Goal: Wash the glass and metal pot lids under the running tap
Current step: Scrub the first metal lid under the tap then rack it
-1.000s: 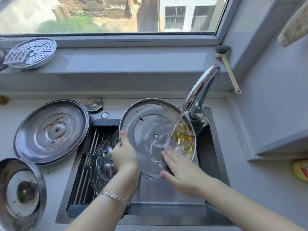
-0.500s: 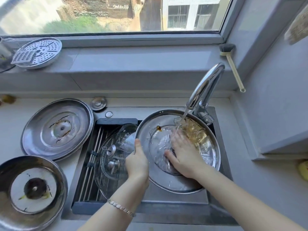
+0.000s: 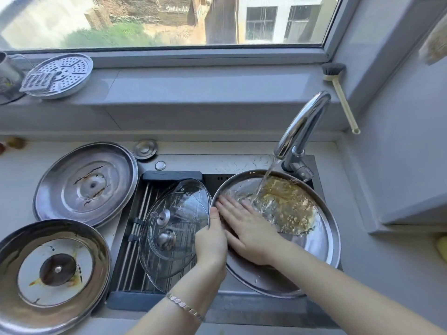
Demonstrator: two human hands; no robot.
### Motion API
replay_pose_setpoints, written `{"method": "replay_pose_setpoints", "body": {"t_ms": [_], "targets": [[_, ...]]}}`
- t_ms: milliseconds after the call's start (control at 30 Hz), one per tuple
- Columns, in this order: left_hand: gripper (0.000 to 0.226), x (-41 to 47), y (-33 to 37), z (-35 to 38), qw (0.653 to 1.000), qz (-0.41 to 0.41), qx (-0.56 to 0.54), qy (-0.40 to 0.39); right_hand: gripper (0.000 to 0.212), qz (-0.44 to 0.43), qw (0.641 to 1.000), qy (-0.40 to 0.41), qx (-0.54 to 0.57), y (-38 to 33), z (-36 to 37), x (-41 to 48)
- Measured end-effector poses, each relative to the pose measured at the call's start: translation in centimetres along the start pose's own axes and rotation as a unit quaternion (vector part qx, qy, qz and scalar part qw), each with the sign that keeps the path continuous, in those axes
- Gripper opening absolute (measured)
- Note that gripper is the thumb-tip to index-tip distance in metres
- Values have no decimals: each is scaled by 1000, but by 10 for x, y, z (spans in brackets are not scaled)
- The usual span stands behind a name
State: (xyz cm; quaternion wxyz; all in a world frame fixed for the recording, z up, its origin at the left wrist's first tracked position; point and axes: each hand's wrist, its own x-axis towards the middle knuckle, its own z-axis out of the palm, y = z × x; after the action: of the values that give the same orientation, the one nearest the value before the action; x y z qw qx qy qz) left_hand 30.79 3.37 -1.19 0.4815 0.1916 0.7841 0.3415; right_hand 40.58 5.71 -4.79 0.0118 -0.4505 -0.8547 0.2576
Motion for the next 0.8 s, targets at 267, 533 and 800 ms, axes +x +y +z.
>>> {"method": "replay_pose_setpoints", "body": {"t_ms": [267,533,800], "targets": [[61,0,-3,-1,1000,-26,4,-6,81,3,1000,-23,11,-7,6,1],[64,4,-3,-4,998,-35,56,-19,75,-1,1000,-27,-5,-1,7,-1],[55,7,7,-17,997,46,42,37,71,237,971,17,6,51,-11,-2]]}}
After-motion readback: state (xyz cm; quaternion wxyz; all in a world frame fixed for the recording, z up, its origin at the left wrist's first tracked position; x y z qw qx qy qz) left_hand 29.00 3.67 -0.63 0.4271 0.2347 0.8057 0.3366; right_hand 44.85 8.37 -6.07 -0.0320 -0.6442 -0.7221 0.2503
